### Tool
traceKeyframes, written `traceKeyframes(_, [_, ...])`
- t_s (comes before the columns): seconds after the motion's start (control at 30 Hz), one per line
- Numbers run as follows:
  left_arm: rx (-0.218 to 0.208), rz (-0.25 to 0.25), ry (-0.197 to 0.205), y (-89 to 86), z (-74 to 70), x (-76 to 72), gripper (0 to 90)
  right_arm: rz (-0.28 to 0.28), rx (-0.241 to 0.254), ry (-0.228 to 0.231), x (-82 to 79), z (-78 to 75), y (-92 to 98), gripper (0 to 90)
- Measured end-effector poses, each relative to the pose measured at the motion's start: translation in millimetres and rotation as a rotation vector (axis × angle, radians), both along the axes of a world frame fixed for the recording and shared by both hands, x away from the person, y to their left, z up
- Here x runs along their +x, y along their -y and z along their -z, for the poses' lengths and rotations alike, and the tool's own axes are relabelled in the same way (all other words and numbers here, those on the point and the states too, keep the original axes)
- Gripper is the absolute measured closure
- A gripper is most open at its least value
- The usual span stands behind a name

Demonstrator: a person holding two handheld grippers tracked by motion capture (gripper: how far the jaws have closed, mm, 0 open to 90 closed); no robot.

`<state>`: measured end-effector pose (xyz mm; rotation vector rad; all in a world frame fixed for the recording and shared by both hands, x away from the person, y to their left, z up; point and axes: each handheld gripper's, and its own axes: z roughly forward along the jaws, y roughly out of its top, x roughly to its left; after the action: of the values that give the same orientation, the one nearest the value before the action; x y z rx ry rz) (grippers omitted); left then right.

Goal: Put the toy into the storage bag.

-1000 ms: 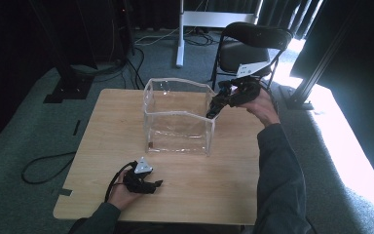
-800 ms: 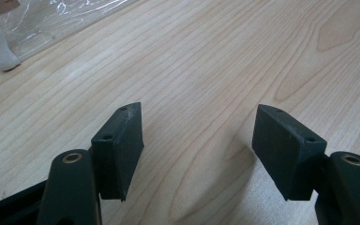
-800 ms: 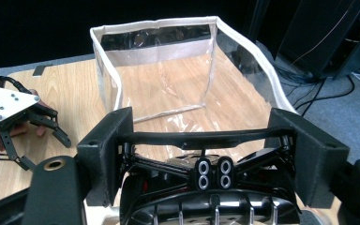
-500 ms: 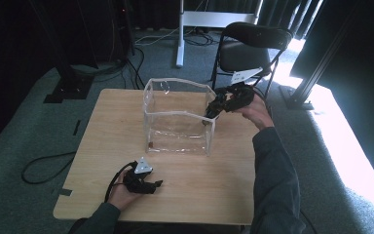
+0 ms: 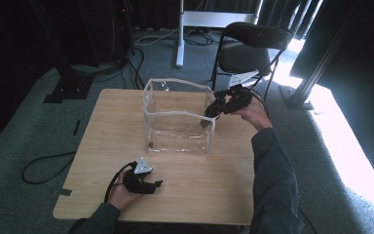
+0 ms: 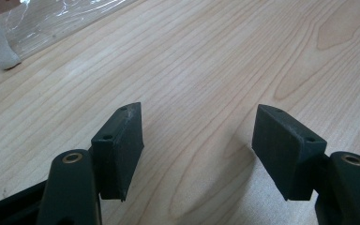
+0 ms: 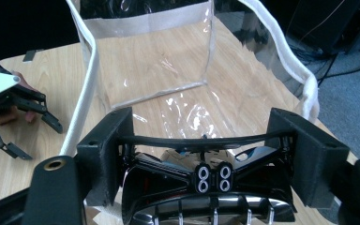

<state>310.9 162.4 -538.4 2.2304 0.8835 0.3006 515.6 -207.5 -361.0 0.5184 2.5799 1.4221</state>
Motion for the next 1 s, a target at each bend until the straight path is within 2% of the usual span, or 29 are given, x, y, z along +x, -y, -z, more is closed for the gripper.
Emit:
traceKeyframes(0.1, [0.001, 0.000, 0.000, -0.1, -0.1, -0.1, 34.4, 0.005, -0.015, -0.003, 0.4, 1.3, -0.2, 24.6])
traceKeyframes(1.0, [0.007, -0.001, 0.002, -1.0, -0.2, -2.1, 34.4, 0.027, -0.005, -0.029, 3.9, 8.0, 4.9, 24.5])
